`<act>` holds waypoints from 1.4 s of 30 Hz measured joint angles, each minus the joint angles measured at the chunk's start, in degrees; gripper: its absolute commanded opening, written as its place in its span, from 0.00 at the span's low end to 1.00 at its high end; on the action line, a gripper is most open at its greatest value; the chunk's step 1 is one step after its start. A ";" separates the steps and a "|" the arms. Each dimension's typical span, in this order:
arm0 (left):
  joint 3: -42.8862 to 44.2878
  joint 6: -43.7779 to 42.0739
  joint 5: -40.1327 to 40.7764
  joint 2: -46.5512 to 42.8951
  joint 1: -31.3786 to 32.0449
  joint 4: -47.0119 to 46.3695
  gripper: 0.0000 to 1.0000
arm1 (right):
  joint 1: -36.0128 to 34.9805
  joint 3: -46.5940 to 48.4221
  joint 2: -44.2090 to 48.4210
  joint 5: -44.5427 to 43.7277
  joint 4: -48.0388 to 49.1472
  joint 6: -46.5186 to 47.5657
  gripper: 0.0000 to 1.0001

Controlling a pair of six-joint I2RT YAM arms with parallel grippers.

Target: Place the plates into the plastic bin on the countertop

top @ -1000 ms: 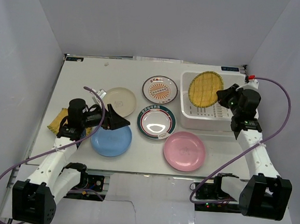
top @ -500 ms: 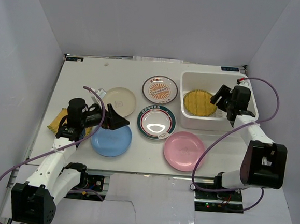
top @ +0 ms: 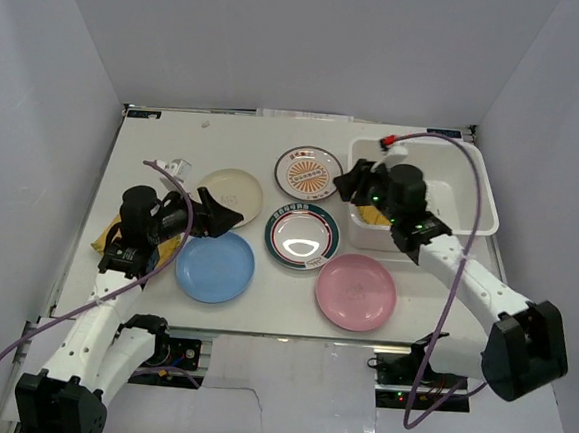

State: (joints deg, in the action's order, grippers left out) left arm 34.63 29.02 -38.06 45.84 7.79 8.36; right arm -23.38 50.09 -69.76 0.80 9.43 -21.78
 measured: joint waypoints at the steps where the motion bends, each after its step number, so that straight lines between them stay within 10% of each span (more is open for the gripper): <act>1: 1.31 0.09 2.64 -0.66 0.02 0.74 0.98 | -4.42 0.00 -1.86 0.90 1.38 -0.52 0.35; 7: 12.31 0.50 23.45 -1.81 0.13 4.48 0.98 | -22.27 3.45 -20.06 3.06 5.55 -3.98 0.29; 14: 15.43 1.86 48.33 -4.37 0.17 7.67 0.98 | -32.61 26.21 -41.86 2.43 4.13 -3.80 0.51; 28: 13.84 1.40 52.50 -4.81 1.79 10.93 0.98 | -39.91 65.24 -70.36 2.36 -8.98 -0.26 0.67; 37: 13.84 1.36 52.48 -4.94 1.79 10.93 0.98 | -39.98 71.60 -77.33 3.78 -11.21 -3.85 0.47; 42: 13.84 0.96 52.46 -5.07 1.79 10.91 0.98 | -39.98 72.35 -78.14 5.84 -9.25 -7.26 0.15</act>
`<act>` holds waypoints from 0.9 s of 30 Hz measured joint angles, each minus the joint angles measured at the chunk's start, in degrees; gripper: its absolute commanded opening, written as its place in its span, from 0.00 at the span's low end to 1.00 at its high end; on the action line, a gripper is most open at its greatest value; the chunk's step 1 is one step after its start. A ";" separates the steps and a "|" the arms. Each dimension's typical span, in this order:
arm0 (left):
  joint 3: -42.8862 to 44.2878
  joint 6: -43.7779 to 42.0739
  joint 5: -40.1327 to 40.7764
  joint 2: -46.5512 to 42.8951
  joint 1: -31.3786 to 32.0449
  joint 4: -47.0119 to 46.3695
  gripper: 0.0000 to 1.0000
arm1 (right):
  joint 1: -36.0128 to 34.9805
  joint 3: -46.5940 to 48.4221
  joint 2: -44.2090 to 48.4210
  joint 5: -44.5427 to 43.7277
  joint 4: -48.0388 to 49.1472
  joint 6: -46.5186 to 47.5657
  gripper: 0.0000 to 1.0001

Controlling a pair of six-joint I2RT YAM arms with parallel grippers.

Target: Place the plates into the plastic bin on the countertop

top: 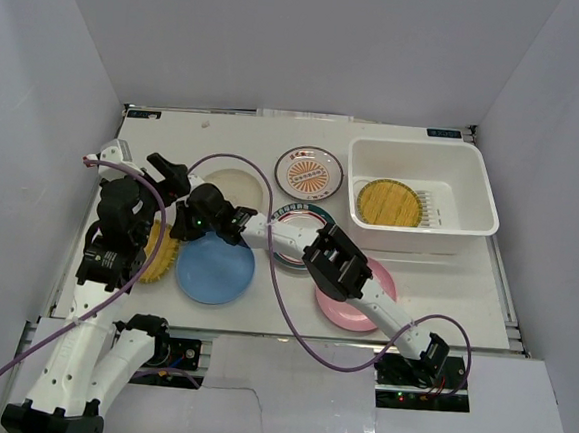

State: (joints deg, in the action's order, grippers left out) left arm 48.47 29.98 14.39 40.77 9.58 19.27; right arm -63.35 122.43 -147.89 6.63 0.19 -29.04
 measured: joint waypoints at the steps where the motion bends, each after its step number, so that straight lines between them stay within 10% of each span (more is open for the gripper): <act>1: 0.00 -0.09 0.02 0.00 0.00 -0.02 0.98 | 0.00 0.00 -0.13 0.07 0.87 -1.64 0.13; 16: 6.78 -2.78 -11.72 -0.22 0.04 0.04 0.98 | 4.48 -15.50 16.26 0.66 9.35 -5.38 0.08; 27: 2.82 -0.20 -15.32 -1.46 0.04 -4.28 0.98 | 38.47 -59.67 60.52 4.20 28.70 -11.76 0.08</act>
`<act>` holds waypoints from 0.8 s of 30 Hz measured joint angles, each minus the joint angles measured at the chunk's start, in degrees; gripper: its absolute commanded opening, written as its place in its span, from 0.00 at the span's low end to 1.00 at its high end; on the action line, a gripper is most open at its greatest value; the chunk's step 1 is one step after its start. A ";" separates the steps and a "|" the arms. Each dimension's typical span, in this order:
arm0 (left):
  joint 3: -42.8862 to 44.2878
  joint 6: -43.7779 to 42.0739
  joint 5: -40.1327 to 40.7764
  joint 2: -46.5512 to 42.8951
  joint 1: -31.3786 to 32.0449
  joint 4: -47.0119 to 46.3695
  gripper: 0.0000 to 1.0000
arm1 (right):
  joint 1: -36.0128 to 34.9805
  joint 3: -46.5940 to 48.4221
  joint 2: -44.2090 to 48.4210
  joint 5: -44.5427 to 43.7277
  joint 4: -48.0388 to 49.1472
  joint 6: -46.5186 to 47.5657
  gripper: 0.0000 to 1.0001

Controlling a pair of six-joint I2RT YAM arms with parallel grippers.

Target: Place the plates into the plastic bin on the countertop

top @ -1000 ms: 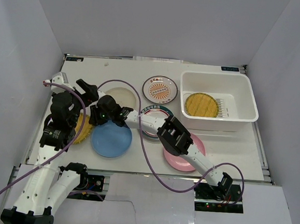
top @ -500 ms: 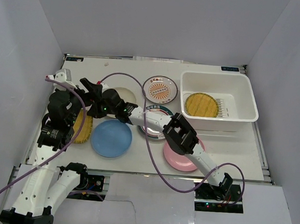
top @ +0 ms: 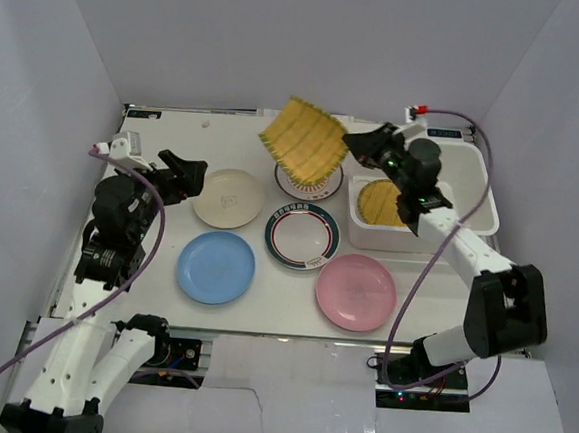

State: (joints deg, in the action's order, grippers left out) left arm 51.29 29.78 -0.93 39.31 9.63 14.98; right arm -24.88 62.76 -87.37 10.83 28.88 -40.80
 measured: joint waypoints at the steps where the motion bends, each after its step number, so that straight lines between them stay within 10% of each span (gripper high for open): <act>1: -0.79 0.28 0.00 1.77 0.00 0.00 0.98 | 3.52 -3.34 2.95 0.63 0.90 -0.37 0.08; 10: -3.93 2.60 0.66 19.28 0.00 0.04 0.98 | 33.68 -27.08 21.38 7.39 1.07 -5.18 0.08; 20: -1.62 5.05 -1.40 37.90 -1.92 -1.81 0.98 | 40.26 -29.07 21.31 6.49 -3.30 -0.90 0.09; 24: -1.60 6.32 -3.19 43.82 -5.35 -2.38 0.98 | 40.26 -27.67 20.20 5.51 -5.88 1.70 0.47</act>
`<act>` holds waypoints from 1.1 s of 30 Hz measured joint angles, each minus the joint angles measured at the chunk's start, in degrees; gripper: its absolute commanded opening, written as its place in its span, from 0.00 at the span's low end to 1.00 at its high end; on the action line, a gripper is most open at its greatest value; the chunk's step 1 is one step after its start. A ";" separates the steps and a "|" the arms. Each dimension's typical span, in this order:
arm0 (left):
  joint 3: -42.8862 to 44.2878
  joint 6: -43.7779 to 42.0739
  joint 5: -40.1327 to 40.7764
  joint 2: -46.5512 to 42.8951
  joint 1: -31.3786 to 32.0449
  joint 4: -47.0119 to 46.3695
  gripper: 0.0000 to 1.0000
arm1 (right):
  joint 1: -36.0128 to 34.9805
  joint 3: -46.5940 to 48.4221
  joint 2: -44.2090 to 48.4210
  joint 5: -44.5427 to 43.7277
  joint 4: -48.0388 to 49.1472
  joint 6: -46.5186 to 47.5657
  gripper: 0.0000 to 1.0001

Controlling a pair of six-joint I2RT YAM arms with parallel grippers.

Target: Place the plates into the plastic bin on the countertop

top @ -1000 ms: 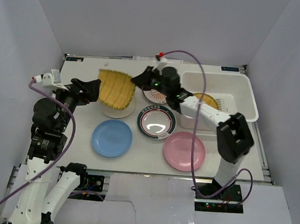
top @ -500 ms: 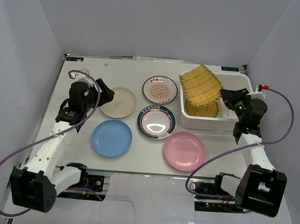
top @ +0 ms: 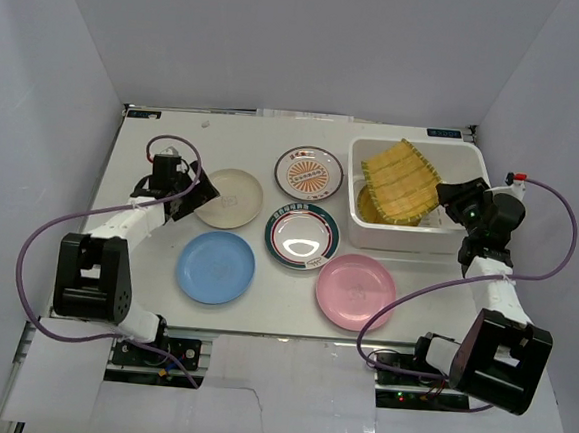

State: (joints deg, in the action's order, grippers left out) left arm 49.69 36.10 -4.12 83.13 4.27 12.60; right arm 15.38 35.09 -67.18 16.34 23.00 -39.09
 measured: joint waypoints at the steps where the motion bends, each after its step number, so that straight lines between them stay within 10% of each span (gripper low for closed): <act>1: 0.00 0.31 -0.20 1.36 -0.90 -0.24 0.98 | 0.02 0.57 -0.24 -0.26 -1.14 0.79 0.65; 6: 0.31 0.87 -1.70 6.88 -5.18 -1.16 0.96 | 0.04 3.52 0.00 -1.49 -5.51 4.33 0.85; 13: 1.03 0.79 -3.85 11.30 -7.58 -3.54 0.76 | -3.76 5.11 5.66 -0.28 -7.58 6.54 0.73; 22: 2.14 0.42 -4.70 12.20 -7.52 -5.29 0.50 | -55.17 3.89 3.15 -7.37 -7.50 11.45 0.65; 33: 2.51 -0.68 -3.21 14.23 -8.22 -5.16 0.00 | -77.37 12.09 -25.99 -23.02 -9.62 10.19 0.71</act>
State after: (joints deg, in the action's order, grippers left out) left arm 52.21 35.42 -7.33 97.36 -3.95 7.44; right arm -62.00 47.18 -93.17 -6.68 13.39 -28.91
